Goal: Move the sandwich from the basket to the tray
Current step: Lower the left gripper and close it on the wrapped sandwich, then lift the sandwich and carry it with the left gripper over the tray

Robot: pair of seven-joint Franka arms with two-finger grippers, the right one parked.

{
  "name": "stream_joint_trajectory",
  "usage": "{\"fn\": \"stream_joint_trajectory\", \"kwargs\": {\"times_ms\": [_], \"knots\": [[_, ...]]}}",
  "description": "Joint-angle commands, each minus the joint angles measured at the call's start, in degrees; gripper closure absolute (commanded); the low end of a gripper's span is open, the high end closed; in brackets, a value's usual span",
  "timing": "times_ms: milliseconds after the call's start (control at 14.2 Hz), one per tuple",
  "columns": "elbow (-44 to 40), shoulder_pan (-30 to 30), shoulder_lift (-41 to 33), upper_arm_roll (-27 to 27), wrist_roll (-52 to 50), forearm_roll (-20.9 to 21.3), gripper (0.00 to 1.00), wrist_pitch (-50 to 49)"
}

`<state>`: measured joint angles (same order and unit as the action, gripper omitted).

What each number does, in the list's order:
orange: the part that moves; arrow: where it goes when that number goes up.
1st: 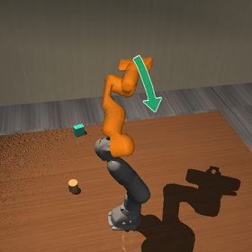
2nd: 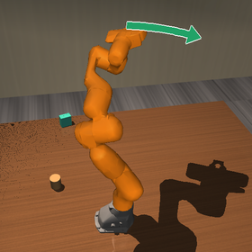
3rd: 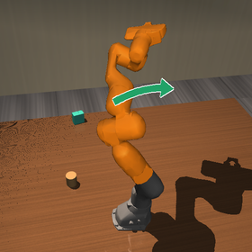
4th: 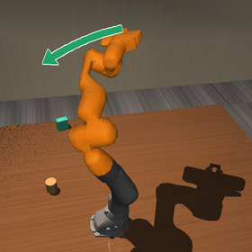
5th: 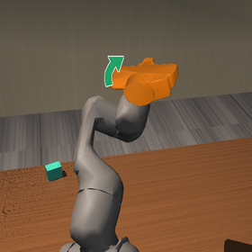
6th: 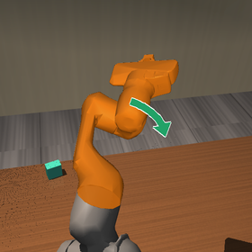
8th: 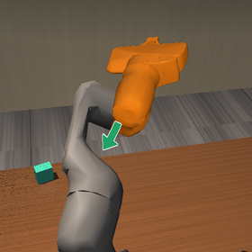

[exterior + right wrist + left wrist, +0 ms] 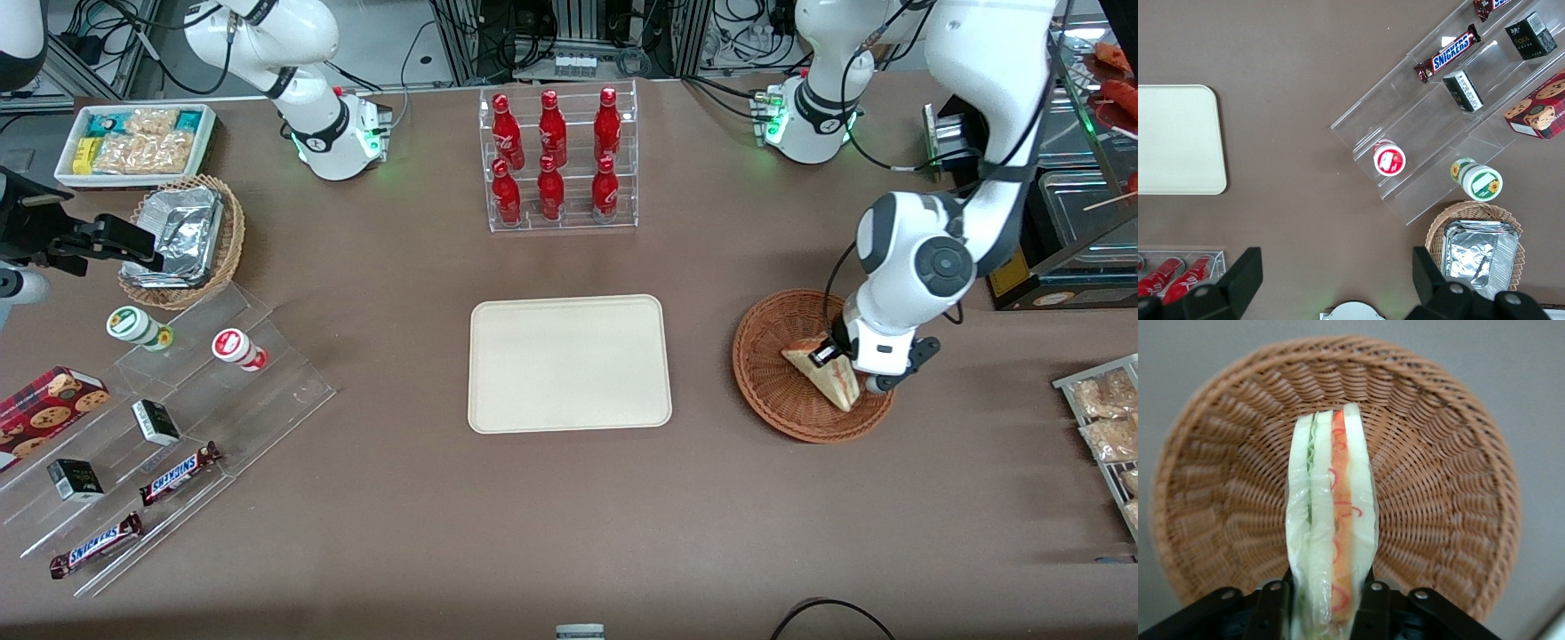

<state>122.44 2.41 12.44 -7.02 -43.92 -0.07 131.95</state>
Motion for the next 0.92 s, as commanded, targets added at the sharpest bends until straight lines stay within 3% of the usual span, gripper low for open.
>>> {"fn": "stream_joint_trajectory", "kwargs": {"times_ms": [0, 212, 494, 847], "knots": [[-12.26, 1.37, -2.68, -1.84, -1.25, 0.69, 1.00, -16.83], [-23.18, 6.71, -1.63, -2.03, -1.43, 0.51, 1.00, -26.46], [-26.54, 17.08, -0.15, -2.12, -2.83, -0.45, 1.00, -26.74], [-39.87, 29.39, 12.75, -2.12, -9.59, -0.19, 1.00, -26.65]]}}
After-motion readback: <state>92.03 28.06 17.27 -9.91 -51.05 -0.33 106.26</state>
